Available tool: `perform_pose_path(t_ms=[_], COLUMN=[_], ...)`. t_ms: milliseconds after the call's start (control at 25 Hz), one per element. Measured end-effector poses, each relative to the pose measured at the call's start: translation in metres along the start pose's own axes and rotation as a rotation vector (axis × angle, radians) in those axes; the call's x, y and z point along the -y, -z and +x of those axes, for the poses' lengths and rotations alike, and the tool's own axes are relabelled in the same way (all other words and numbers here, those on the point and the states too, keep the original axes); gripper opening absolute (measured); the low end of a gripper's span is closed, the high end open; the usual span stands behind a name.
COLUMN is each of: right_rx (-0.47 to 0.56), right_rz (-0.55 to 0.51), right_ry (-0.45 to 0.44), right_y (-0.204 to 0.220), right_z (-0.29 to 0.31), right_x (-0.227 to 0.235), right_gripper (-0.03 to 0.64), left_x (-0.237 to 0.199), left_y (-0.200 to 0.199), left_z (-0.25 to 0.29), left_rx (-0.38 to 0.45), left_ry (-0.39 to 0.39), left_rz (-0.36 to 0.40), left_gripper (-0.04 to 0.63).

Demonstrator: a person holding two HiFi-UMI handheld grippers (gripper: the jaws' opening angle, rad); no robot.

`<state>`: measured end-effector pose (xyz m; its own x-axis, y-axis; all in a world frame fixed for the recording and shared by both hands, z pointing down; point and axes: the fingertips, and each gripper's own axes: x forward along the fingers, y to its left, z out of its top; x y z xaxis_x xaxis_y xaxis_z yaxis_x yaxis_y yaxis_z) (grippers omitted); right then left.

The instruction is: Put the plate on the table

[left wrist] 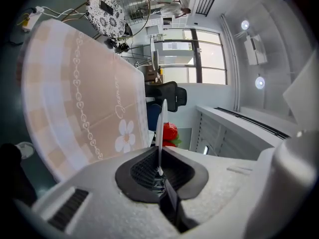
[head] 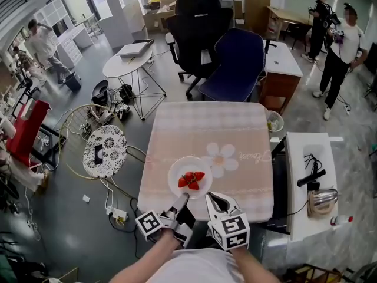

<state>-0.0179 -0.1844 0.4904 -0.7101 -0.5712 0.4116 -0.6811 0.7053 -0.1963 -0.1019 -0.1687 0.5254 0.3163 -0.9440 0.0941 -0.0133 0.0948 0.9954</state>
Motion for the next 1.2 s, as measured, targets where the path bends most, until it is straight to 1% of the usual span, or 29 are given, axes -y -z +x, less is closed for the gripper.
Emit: perform_pose_path(t_ms=[280,440,680,1000,1200], right_rx=[-0.004,-0.003,-0.014,-0.049,-0.078], right_rz=[0.005,0.006,0.001,0.014,0.053], right_ry=[-0.025,-0.033,-0.032,0.01,0.046], right_y=[-0.005,-0.005,-0.001,0.003,0.007], right_z=[0.012,0.017,0.026,0.047,0.06], right_x=[0.024,0.029,0.032,0.044,0.053], right_gripper=[0.003,0.003,0.003,0.003,0.003], left_x=[-0.001,-0.002,-0.017,-0.037,-0.051], left_y=[0.0,0.0,-0.008,-0.024,-0.033], left_z=[0.025,0.028,0.033,0.05,0.066], left_rx=[0.009,0.003,0.008,-0.051,-0.1], left_ry=[-0.002,0.0,-0.014,-0.048,-0.075], left_rz=[0.008,0.025,0.024,0.03,0.024], left_gripper=[0.017,0.017,0.017,0.017,0.017])
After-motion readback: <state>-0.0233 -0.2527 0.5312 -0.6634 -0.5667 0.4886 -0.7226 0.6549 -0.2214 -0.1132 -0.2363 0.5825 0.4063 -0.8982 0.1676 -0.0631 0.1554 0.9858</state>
